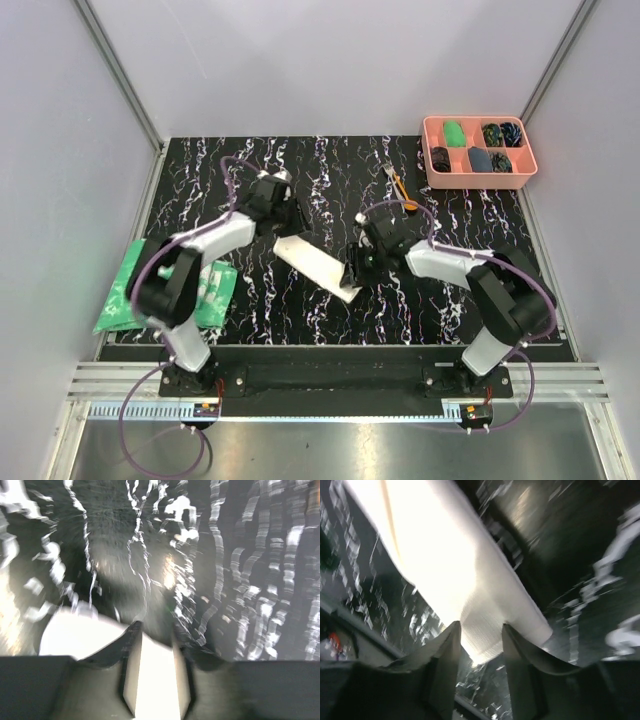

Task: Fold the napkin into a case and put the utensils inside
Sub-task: Rotate the smaller rectangle-folded napkin at the center of the board.

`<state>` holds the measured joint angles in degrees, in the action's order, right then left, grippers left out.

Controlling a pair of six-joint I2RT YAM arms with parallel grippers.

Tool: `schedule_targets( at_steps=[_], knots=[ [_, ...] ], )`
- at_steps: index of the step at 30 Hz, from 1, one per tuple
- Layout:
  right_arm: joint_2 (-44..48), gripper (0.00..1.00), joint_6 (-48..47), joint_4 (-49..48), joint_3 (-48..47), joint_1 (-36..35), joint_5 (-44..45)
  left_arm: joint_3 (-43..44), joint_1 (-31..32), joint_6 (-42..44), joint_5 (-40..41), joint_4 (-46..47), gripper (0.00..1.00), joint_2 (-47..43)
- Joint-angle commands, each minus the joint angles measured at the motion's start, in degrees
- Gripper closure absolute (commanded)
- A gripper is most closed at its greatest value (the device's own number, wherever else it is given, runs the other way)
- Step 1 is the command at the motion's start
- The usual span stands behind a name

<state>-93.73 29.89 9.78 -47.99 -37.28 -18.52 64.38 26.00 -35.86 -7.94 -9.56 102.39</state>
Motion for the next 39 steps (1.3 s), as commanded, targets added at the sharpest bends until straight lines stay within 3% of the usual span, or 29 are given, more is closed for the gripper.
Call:
schedule_targets(
  at_steps=[1, 6, 9, 15, 23, 31, 39],
  knots=[
    [-5.5, 0.46, -9.2, 15.4, -8.9, 5.5, 11.9, -1.9, -0.6, -1.7, 5.0, -1.2, 0.61, -14.0],
    [-10.6, 0.40, -12.0, 25.3, -24.5, 10.2, 17.9, 2.1, -1.1, -1.2, -3.3, -5.3, 0.61, -13.5],
    [-7.7, 0.39, -9.0, 27.0, -27.4, 10.2, 15.0, 4.9, -1.0, 0.7, -5.4, -8.5, 0.65, -9.8],
    [2.7, 0.37, 2.6, 21.4, -19.1, 10.2, 7.6, 6.9, -1.4, 2.0, -5.7, -10.4, 0.70, -4.1],
    [11.3, 0.44, 13.7, 8.0, -4.8, 10.2, 4.0, 7.3, -1.4, 2.2, -4.7, -9.9, 0.72, 1.5],
    [6.7, 0.44, 19.1, -3.0, 2.5, 10.2, 4.6, 2.6, -1.4, 0.7, -3.5, -7.9, 0.73, 2.6],
    [-3.7, 0.41, 11.7, -5.7, -4.7, 12.3, 4.7, -7.1, -1.2, -1.9, -4.4, -6.3, 0.73, -2.4]
  ],
)
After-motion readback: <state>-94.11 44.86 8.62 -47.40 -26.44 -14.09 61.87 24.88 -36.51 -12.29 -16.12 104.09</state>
